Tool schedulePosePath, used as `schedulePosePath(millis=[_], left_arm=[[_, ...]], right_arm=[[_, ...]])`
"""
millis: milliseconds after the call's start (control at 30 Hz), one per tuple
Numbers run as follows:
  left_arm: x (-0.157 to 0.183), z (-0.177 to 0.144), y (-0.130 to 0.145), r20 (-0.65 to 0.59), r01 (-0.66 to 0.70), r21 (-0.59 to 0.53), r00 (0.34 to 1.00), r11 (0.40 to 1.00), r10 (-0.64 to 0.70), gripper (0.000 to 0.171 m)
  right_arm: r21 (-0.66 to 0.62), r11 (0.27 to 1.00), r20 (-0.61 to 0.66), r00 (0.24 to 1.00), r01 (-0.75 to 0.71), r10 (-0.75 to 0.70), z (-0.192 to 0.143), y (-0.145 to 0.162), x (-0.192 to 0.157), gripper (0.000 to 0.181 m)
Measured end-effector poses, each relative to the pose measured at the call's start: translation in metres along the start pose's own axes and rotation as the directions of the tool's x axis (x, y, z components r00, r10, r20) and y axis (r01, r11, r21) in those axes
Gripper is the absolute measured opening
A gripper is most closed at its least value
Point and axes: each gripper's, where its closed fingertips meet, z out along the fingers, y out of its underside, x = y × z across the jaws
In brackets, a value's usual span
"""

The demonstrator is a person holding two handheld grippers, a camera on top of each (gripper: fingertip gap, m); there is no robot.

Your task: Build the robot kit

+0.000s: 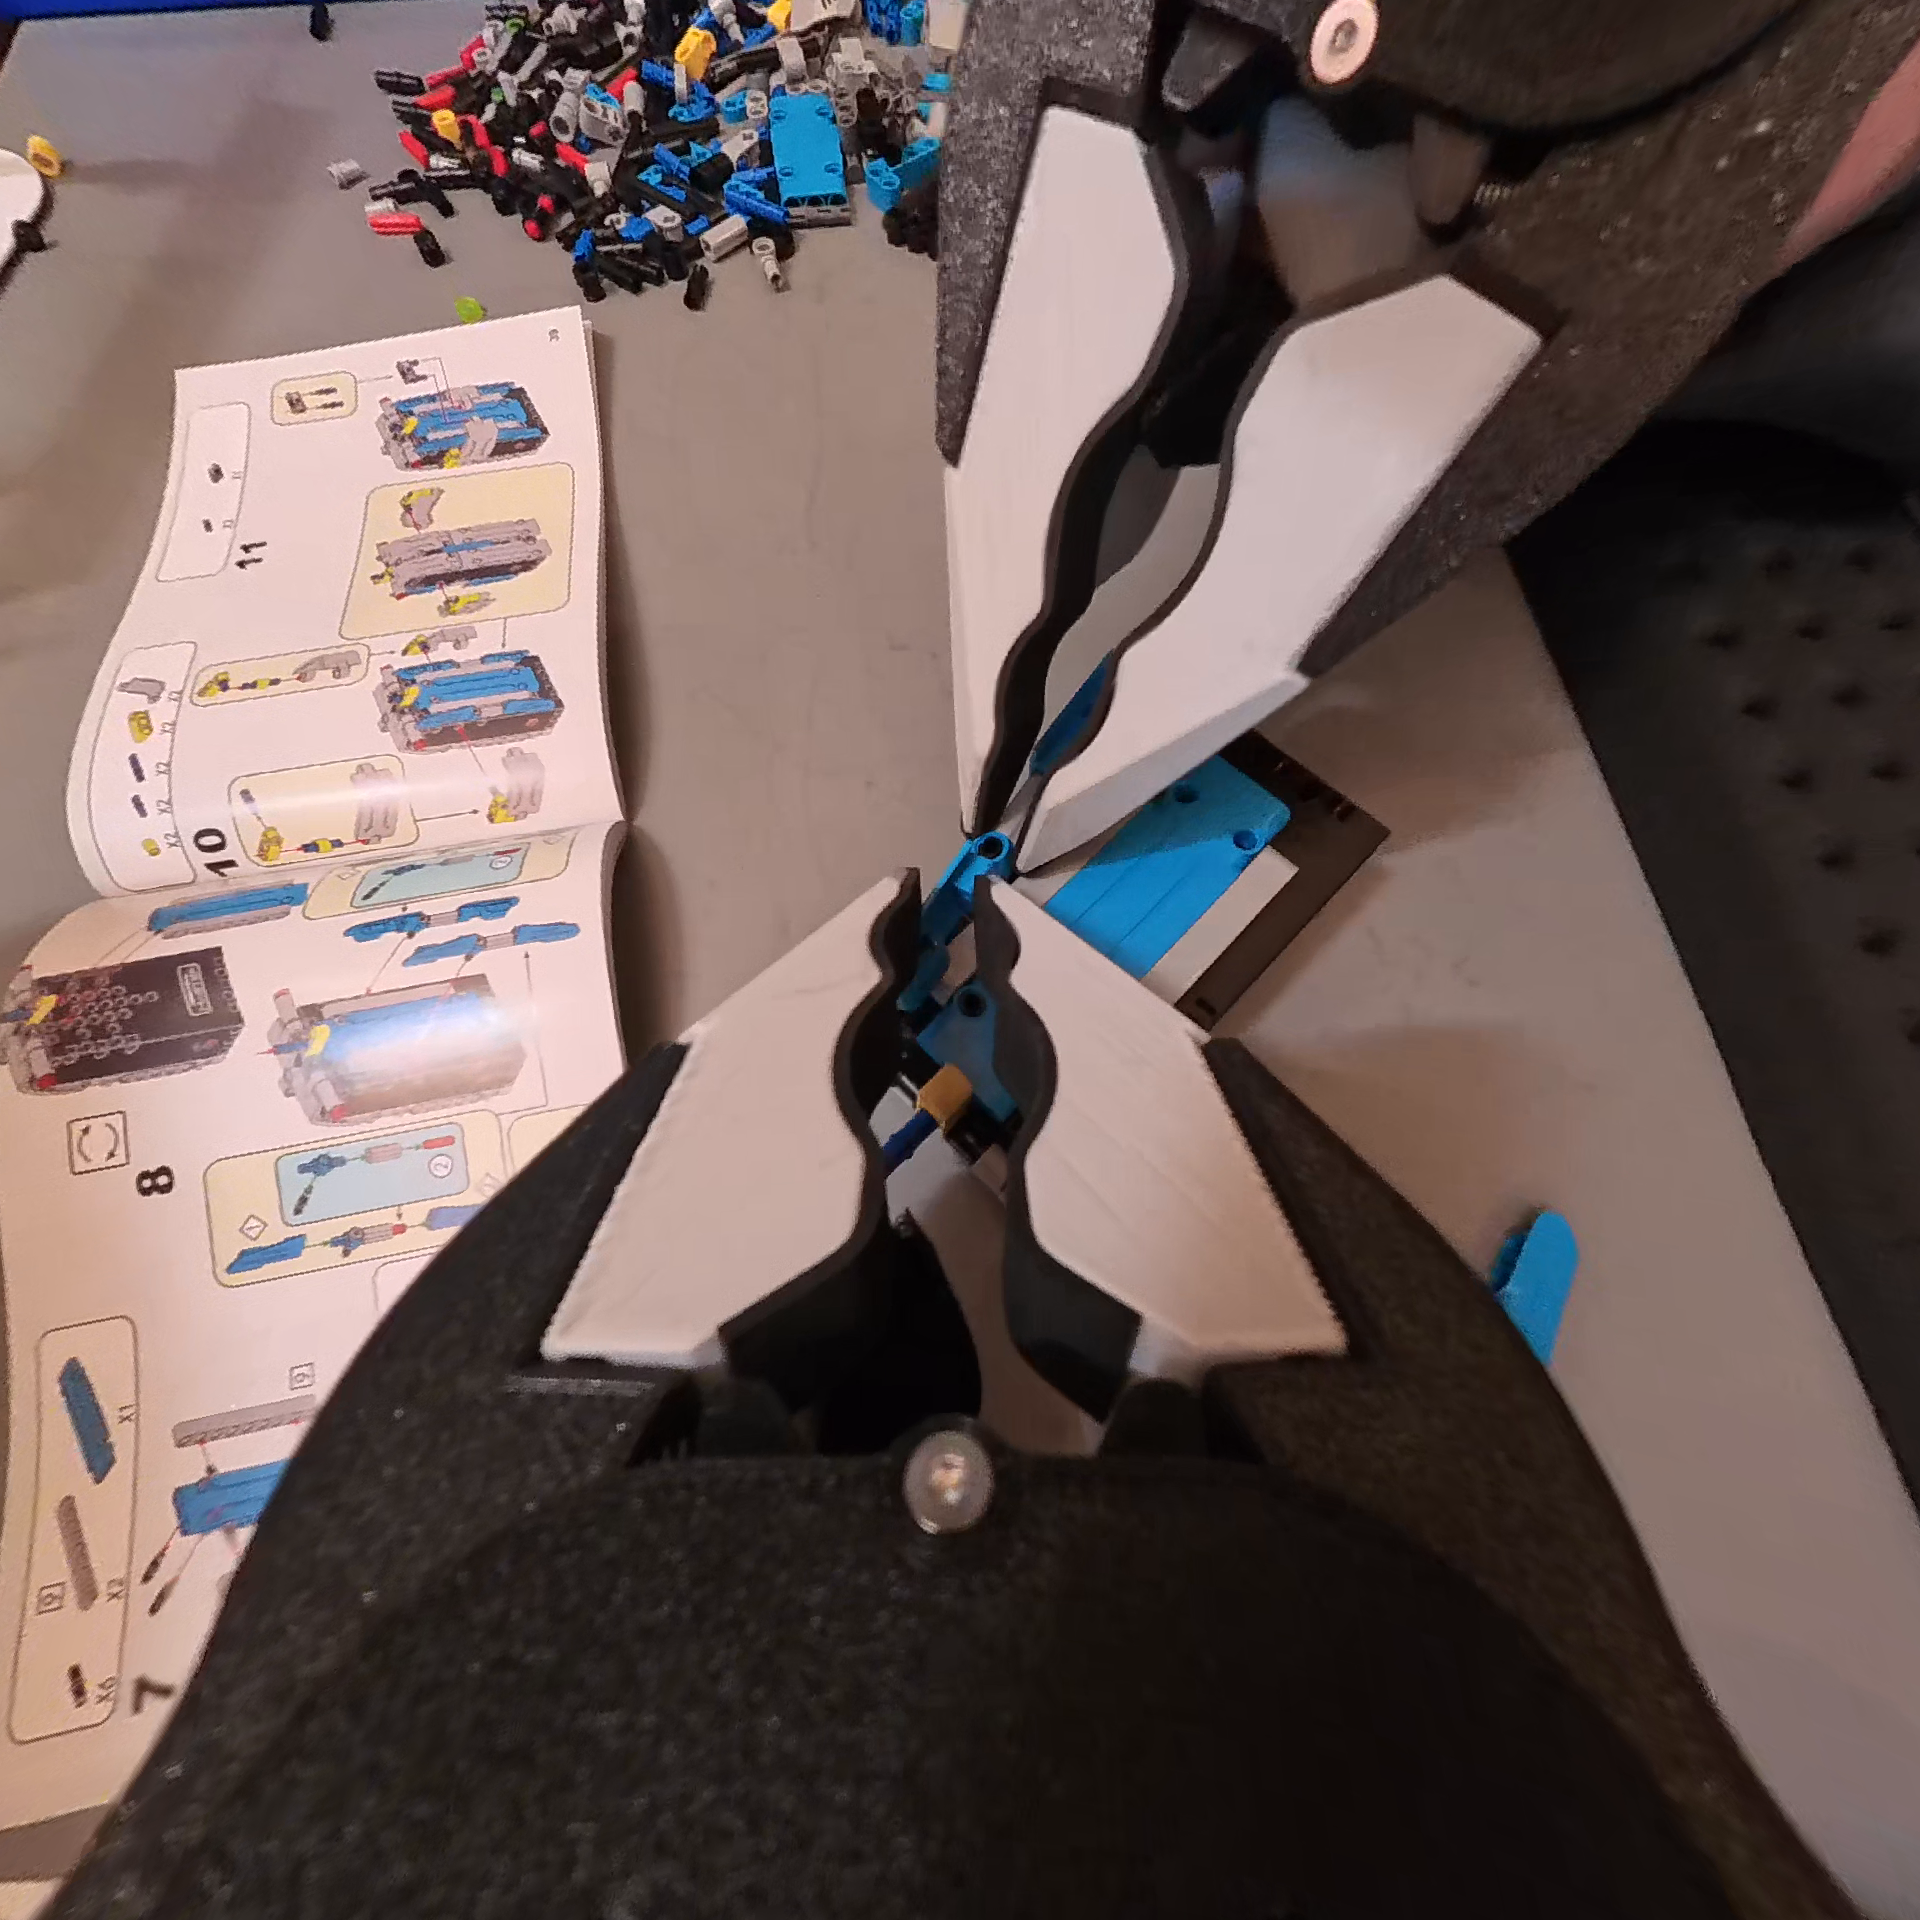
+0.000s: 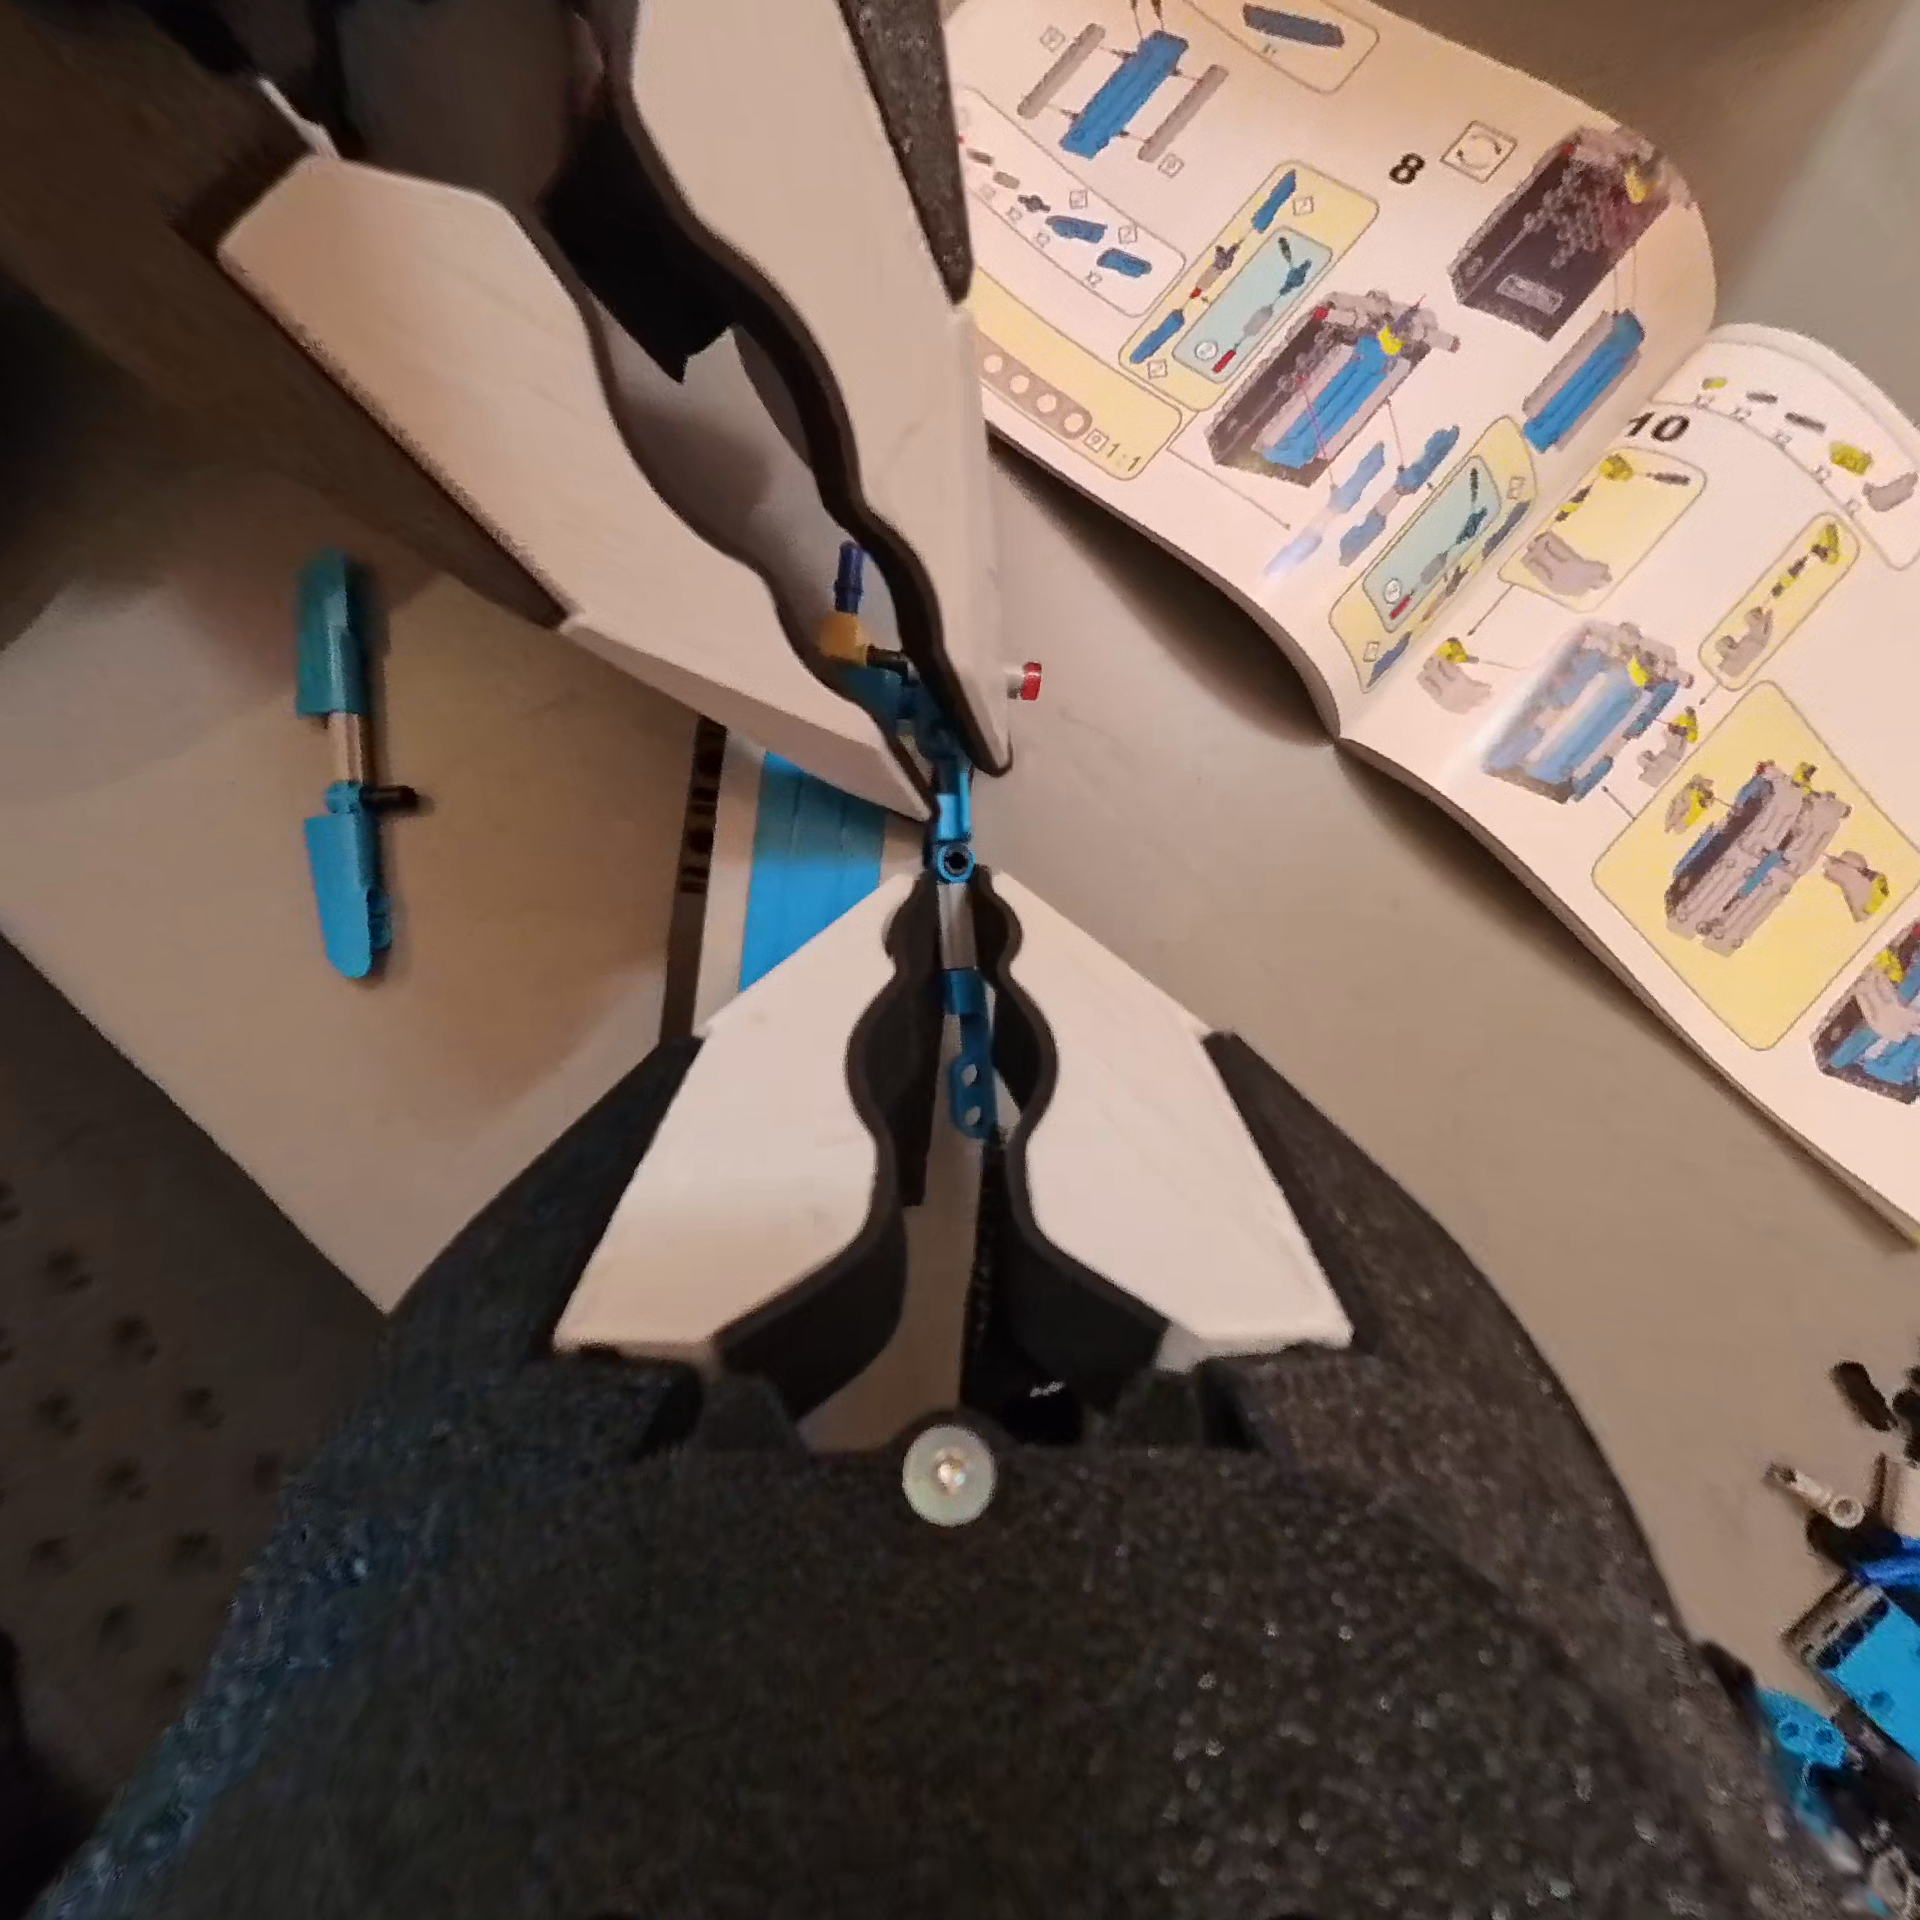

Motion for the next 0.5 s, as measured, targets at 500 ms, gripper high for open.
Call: schedulePosePath(millis=[500], left_arm=[[-0.0017, 0.0015, 0.0022, -0.001, -0.012, 0.038, 1.0, 0.999, 0.012, 0.009]], right_arm=[[-0.024, 0.999, -0.14, 0.989, -0.041, 0.038, 0.0011, 0.001, 0.0008, 0.006]])
